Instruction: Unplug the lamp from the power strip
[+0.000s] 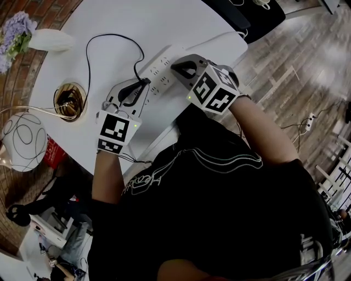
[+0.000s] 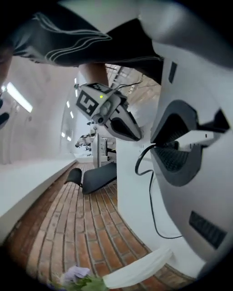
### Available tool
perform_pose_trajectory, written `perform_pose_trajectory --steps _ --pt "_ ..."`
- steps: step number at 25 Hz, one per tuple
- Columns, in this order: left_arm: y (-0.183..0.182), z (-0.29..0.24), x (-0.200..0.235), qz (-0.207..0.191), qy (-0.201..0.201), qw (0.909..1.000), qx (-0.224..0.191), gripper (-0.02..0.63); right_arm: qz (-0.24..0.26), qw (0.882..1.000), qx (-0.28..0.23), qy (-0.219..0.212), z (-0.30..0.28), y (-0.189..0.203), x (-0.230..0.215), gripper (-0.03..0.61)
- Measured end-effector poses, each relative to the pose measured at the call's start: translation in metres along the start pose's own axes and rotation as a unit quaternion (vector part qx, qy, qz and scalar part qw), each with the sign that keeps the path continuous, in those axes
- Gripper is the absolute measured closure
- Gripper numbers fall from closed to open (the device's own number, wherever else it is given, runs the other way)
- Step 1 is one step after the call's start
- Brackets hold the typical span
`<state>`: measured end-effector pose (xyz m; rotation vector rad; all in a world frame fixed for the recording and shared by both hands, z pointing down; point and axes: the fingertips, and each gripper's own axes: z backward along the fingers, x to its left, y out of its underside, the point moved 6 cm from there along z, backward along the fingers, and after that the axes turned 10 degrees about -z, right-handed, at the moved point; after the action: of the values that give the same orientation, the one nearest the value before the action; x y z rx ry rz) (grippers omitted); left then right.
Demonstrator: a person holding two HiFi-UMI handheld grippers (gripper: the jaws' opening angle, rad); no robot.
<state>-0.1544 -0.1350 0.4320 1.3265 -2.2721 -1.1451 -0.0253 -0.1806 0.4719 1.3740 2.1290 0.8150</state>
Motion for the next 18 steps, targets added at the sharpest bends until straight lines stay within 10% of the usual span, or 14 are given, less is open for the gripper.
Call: perform_pose_trajectory --steps 4,13,18 --pt "-0.002 0.000 -0.003 -0.001 0.010 0.9999 0.004 0.586 0.005 1.000 0.005 0.000 0.001 0.000 0.001 0.583" --pt "0.011 0.006 0.019 0.240 0.049 0.9665 -0.077 0.586 -0.011 1.000 -0.005 -0.002 0.001 -0.002 0.001 0.583" --pt "0.003 0.004 0.008 0.107 0.013 0.9940 -0.021 0.586 0.001 1.000 0.000 0.006 -0.001 -0.002 0.003 0.583"
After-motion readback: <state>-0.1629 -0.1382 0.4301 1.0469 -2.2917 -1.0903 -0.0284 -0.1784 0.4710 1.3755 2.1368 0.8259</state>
